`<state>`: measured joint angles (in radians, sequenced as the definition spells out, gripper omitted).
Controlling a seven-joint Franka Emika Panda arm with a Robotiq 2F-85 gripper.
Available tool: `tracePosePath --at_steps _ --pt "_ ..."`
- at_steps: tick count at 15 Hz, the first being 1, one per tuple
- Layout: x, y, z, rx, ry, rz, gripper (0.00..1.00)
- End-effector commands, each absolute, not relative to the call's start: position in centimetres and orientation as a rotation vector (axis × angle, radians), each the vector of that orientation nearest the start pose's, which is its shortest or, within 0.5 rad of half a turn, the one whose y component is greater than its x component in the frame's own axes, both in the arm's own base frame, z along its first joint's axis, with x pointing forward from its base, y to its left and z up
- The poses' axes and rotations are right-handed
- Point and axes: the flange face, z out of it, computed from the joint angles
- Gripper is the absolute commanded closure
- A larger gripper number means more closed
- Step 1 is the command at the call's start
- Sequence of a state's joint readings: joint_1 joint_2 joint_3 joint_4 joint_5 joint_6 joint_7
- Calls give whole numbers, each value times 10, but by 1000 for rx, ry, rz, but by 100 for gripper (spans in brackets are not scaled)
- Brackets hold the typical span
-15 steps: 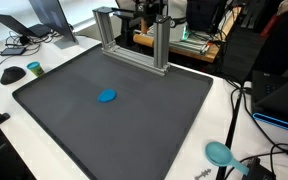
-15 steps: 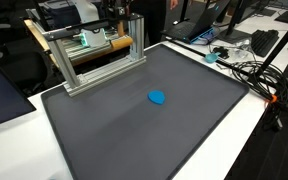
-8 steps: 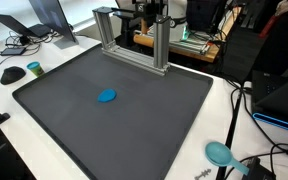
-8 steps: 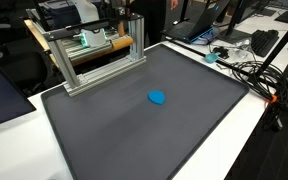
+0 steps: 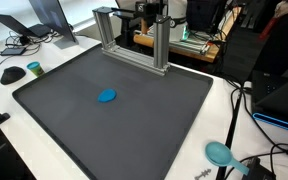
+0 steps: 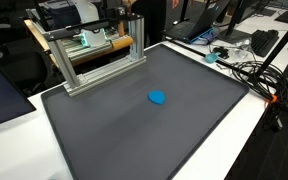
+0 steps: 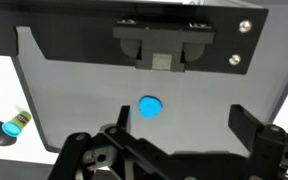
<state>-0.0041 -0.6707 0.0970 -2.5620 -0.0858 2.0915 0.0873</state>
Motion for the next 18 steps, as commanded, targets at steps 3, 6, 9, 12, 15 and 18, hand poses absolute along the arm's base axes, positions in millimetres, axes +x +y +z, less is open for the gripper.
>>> tracePosePath --at_steps 3,6,9,12,15,18 --pt "440 45 527 -3239 -8 -434 0" --pt "485 48 521 -3241 -20 -425 0" --pt "528 49 505 -3258 -22 -396 0" --pt "564 45 482 -3271 -30 -305 0" --pt "560 43 473 -3252 -35 -296 0" --pt "581 37 460 -3260 -22 -251 0"
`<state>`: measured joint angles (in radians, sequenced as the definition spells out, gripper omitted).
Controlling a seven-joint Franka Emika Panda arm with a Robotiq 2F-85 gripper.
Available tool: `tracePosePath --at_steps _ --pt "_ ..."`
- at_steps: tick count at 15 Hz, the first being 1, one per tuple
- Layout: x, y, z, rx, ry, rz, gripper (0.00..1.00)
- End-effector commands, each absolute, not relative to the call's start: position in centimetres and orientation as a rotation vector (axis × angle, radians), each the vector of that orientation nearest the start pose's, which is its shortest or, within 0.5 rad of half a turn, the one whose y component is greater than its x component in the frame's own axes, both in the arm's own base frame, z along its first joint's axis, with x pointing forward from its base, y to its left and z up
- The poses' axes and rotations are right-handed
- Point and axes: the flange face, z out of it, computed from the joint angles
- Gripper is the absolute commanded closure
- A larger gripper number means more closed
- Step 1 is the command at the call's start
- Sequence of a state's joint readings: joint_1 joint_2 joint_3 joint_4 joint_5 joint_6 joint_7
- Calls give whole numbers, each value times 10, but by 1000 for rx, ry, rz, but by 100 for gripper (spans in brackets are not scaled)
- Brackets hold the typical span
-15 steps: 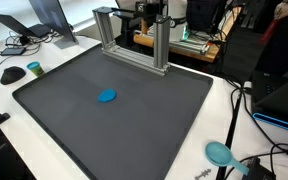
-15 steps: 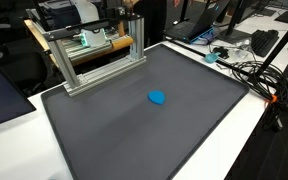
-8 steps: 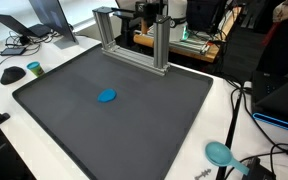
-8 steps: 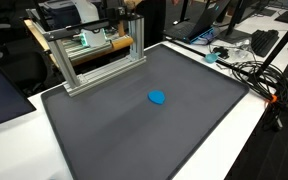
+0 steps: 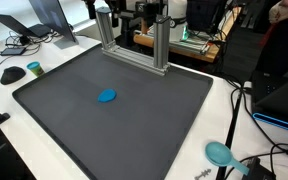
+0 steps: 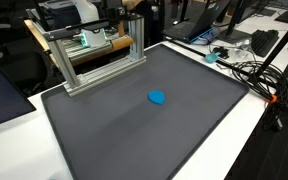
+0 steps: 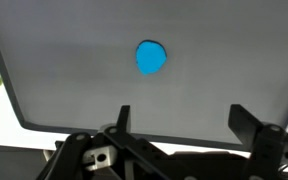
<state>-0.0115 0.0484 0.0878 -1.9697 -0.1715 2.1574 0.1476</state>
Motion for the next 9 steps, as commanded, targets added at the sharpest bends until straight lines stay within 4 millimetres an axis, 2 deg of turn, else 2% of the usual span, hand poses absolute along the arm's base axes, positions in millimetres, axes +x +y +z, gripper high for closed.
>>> tracePosePath --at_steps 1,9 --pt "583 37 461 -3260 -22 -250 0" --pt "583 38 465 -3261 -23 -252 0"
